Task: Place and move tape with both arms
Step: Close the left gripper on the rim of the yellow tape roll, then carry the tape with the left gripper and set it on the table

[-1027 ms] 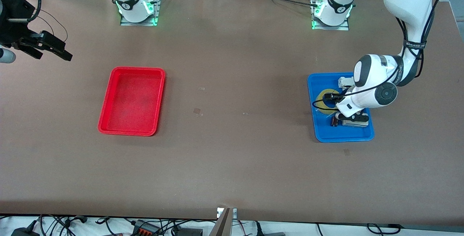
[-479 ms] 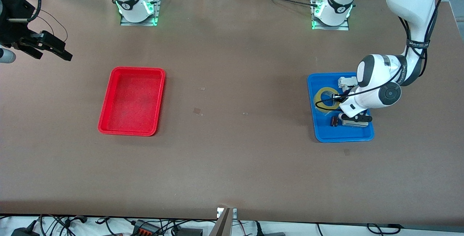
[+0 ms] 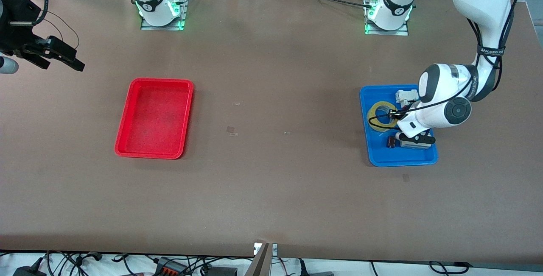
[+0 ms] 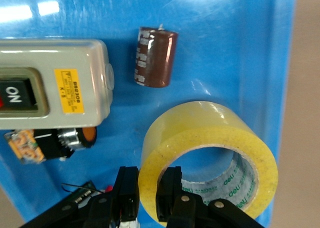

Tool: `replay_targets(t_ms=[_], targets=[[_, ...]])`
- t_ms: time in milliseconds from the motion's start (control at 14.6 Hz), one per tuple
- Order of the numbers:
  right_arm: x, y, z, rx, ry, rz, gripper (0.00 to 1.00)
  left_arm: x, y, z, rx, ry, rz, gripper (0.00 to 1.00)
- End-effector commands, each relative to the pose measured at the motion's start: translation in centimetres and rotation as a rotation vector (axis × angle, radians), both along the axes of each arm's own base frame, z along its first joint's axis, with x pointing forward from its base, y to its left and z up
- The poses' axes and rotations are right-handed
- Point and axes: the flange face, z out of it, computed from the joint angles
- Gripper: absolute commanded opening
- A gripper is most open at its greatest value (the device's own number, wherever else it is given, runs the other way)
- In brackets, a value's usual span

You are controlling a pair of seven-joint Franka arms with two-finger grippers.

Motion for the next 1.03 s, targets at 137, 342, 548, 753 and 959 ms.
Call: replay_targets(t_ms=[137, 342, 548, 753, 959], targets=[[-0.5, -0.1, 0.4, 0.013, -0.004, 0.005, 0.99, -0.1, -2.3, 10.2, -0.001, 0.022, -0.060, 0.18], [-0.5, -0.2, 0.4, 0.013, -0.004, 0.005, 0.99, -1.1, -7.0, 11.6, -0.004, 0.023, -0.077, 0.18], [-0.4, -0.3, 0.3, 0.013, -0.006, 0.003, 0.99, -2.0, -13.6, 10.6, -0.009, 0.006, -0.080, 0.19], [-0.1, -1.2, -0.1, 0.013, 0.002, -0.012, 0.99, -3.0, -21.6, 8.4, 0.012, -0.004, -0.039, 0.19], [0.1, -1.9, -0.5, 0.014, 0.012, -0.023, 0.99, -3.5, -28.5, 6.4, 0.045, -0.009, 0.020, 0.20]])
